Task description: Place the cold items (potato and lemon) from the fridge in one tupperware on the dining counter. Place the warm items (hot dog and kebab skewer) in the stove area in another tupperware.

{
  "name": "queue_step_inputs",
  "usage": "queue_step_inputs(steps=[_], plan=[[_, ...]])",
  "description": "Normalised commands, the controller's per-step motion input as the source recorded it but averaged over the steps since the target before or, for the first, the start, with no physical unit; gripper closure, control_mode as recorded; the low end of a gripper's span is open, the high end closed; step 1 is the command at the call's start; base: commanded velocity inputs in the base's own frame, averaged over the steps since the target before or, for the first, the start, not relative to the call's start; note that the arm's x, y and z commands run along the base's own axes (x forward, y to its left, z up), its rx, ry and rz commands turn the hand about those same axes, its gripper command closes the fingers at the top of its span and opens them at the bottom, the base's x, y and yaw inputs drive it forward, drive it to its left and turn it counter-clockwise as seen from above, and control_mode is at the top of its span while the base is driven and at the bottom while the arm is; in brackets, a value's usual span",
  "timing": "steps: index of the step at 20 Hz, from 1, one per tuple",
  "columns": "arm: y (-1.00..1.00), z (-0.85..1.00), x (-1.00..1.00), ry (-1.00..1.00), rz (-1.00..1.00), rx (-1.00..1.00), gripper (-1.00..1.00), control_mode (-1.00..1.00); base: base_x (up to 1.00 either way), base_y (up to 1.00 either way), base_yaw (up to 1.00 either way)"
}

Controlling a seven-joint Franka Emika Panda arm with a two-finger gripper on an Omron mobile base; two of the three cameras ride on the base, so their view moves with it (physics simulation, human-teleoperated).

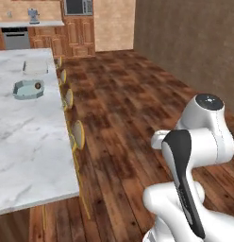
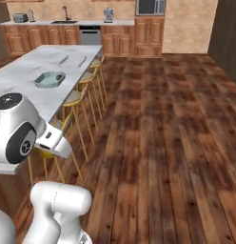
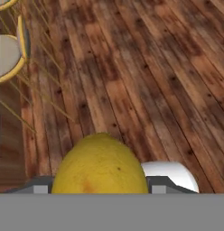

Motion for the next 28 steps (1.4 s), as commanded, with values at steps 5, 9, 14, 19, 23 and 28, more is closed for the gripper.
queue_step_inputs(steps=[5,9,14,19,23,28], plan=[[0.0,0.0,0.0,0.0,0.0,0.0,1.0,1.0,1.0,-0.97,0.36],[0.0,0.0,0.0,0.0,0.0,0.0,1.0,1.0,1.0,-0.74,0.64],[0.0,0.0,0.0,0.0,0.0,0.0,1.0,1.0,0.81,-0.76,0.63],[0.0,0.0,0.0,0.0,0.0,0.0,1.0,1.0,0.7,-0.91,0.58],[0.0,0.0,0.0,0.0,0.0,0.0,1.0,1.0,0.61,-0.74,0.68],[0.0,0.0,0.0,0.0,0.0,0.0,1.0,1.0,0.51,-0.55,0.77]])
